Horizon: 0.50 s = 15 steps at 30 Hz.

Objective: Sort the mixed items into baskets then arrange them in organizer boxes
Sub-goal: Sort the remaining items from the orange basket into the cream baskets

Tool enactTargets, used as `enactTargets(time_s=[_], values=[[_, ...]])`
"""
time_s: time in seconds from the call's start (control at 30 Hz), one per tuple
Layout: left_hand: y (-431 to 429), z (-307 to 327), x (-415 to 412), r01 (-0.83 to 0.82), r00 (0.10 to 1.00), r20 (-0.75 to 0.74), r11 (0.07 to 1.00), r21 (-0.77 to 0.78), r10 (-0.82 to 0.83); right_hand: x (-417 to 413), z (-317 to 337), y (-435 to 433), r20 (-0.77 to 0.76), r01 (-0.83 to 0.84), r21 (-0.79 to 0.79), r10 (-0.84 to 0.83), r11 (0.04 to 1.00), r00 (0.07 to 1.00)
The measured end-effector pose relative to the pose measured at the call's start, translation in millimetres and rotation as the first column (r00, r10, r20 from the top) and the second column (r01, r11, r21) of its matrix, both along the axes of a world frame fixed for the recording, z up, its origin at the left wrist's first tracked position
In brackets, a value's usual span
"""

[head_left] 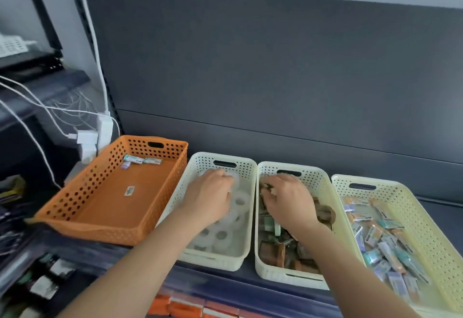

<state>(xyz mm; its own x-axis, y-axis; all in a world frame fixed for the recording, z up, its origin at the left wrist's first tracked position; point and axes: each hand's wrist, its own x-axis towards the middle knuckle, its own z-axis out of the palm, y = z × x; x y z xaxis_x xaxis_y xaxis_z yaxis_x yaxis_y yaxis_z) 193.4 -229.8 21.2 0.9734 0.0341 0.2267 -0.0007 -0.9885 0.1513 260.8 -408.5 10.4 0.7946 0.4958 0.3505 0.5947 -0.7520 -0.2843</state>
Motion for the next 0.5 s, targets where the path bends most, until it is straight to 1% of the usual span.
enactTargets(time_s=[0.1, 0.27, 0.33, 0.4, 0.5], values=[[34, 8, -6, -0.075, 0.997, 0.000, 0.997, 0.020, 0.075, 0, 4, 33, -0.021, -0.077, -0.025, 0.077, 0.997, 0.997], [105, 10, -16, -0.191, 0.981, -0.024, 0.981, 0.037, 0.192, -4, 8, 108, -0.047, -0.191, -0.003, 0.191, 0.982, 0.980], [134, 6, -16, -0.256, 0.962, -0.087, 0.965, 0.060, 0.260, -3, 9, 137, -0.048, -0.227, -0.015, 0.226, 0.974, 0.973], [164, 0, -15, -0.314, 0.923, -0.197, 0.943, 0.112, 0.331, 1, 9, 166, -0.035, -0.267, -0.038, 0.266, 0.963, 0.963], [206, -14, -13, -0.339, 0.864, -0.337, 0.927, 0.158, 0.373, 7, 7, 206, -0.024, -0.293, -0.152, 0.293, 0.944, 0.956]])
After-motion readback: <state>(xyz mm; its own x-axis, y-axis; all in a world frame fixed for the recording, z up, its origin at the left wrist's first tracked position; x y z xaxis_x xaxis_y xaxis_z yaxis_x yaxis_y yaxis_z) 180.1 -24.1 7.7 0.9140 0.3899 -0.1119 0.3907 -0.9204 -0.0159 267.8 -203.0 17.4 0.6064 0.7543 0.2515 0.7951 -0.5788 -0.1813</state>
